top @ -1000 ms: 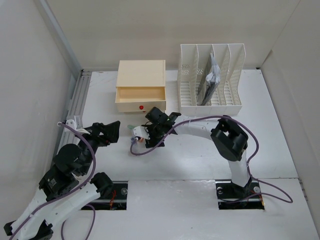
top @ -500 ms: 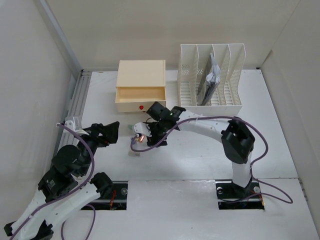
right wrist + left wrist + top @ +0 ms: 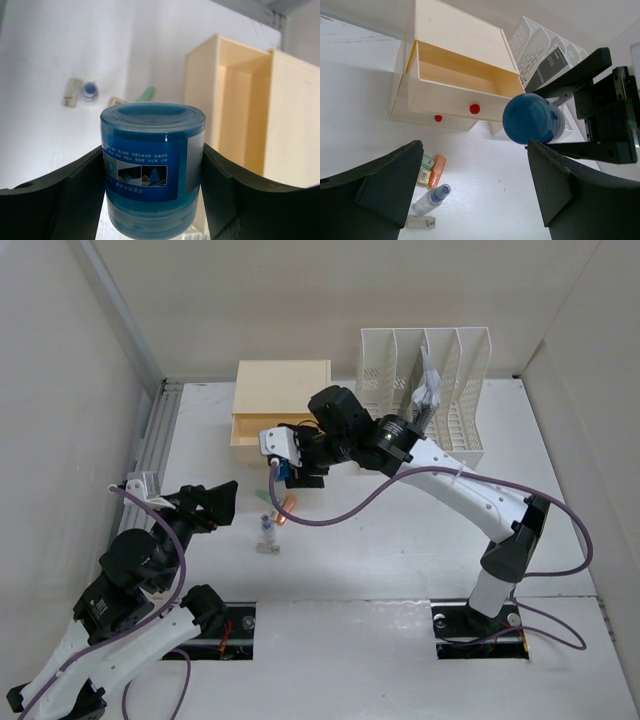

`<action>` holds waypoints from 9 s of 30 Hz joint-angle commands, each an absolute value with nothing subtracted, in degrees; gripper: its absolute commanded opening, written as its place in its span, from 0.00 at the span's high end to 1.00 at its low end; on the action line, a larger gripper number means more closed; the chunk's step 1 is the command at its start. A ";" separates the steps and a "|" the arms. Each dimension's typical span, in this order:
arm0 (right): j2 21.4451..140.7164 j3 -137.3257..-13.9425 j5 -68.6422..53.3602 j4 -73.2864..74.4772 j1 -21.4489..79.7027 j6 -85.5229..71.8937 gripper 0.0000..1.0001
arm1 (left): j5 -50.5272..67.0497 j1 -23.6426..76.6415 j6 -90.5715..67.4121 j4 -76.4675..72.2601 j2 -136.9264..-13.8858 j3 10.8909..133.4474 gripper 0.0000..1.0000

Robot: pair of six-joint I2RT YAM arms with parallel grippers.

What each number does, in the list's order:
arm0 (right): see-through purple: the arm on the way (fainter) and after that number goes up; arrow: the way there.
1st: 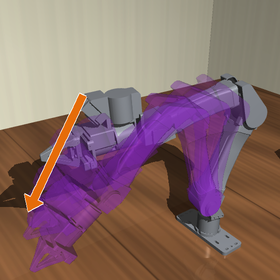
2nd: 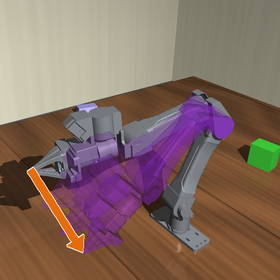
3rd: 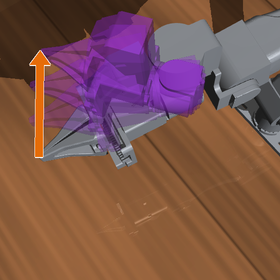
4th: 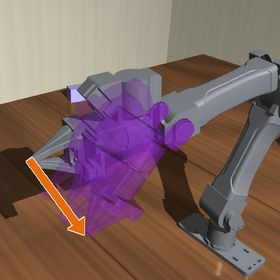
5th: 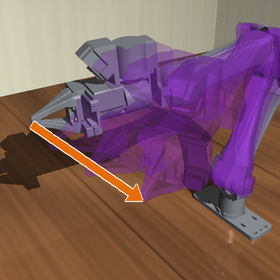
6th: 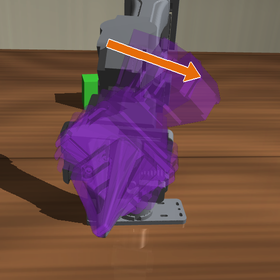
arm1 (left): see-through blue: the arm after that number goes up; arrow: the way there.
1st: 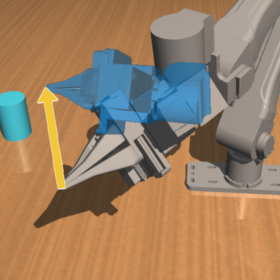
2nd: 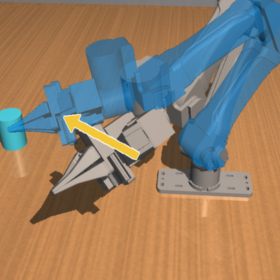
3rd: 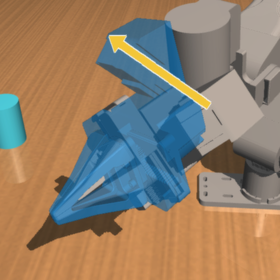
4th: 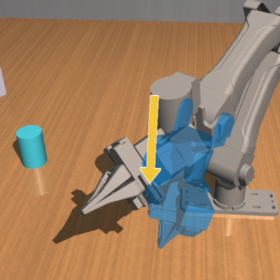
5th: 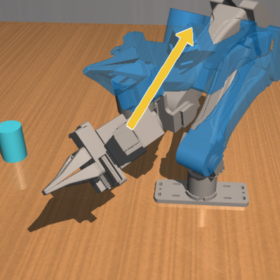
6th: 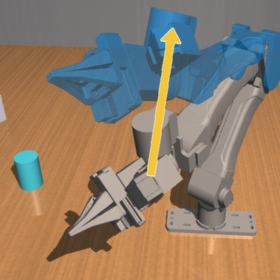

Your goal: Organize the desk

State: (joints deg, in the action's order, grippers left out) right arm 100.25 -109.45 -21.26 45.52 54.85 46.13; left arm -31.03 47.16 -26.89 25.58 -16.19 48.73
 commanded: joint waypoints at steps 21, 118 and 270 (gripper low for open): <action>108.01 -112.75 4.83 24.43 49.66 39.20 1.00 | -29.88 47.29 -26.89 22.94 -17.49 50.36 0.17; 112.68 -103.26 23.99 10.28 51.94 33.13 1.00 | -27.69 47.29 -25.31 16.70 -21.18 47.72 0.22; 79.98 -77.96 -52.29 12.57 20.57 13.71 0.54 | 6.06 8.09 -48.60 -35.16 -50.54 13.10 0.92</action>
